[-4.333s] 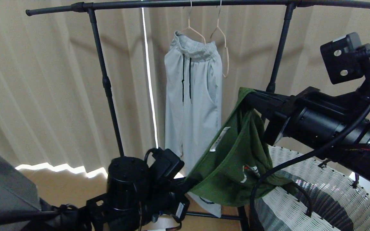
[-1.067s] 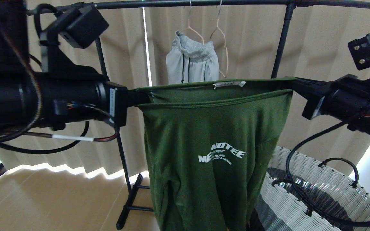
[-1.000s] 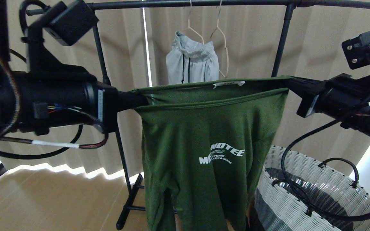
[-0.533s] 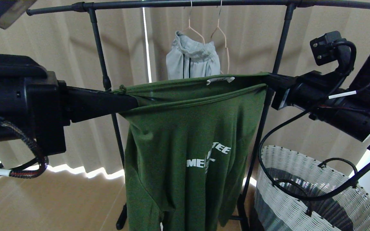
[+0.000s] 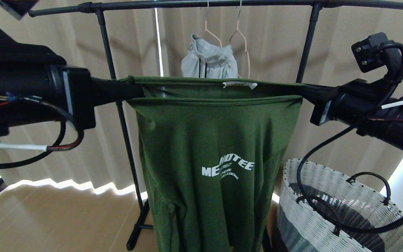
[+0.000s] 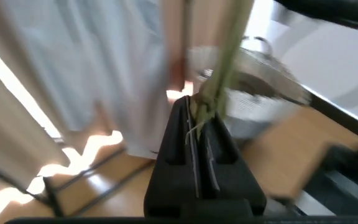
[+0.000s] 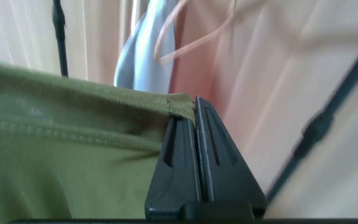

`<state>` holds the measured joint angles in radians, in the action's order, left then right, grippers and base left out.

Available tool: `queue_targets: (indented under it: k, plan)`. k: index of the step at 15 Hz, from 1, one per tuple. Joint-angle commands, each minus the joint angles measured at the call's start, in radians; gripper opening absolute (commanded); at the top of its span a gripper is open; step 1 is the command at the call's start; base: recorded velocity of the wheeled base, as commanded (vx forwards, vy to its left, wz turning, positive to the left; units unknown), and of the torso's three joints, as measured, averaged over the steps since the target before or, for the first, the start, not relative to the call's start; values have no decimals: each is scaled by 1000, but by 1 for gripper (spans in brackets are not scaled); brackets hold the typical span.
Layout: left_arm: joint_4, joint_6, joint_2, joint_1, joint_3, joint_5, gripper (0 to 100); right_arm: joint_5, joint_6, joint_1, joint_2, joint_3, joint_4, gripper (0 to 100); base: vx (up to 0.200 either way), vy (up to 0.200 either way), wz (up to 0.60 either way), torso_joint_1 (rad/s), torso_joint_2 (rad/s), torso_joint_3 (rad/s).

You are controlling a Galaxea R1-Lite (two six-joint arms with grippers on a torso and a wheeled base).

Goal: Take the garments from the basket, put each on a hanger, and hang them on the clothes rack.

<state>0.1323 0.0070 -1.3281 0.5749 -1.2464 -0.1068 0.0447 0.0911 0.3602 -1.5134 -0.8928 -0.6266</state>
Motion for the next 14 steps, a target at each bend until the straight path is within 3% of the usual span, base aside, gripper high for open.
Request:
queue_targets:
  k: [1,2,9,14]
  plan:
    - [-71,16,-100,-9,-11,81,0,1,7,-7,114,2,79,0,0,0,0,0,0,0]
    - [-137,24,-132,-1,5,131,0,3,7,-7,156,8,119,0,0,0,0,0,0,0]
    - [-312,21,-115,16,139,137,0,11,3,3,176,28,123,0,0,0,0,0,0,0]
    - [-329,24,-69,20,197,137,0,12,1,3,177,43,107,0,0,0,0,0,0,0]
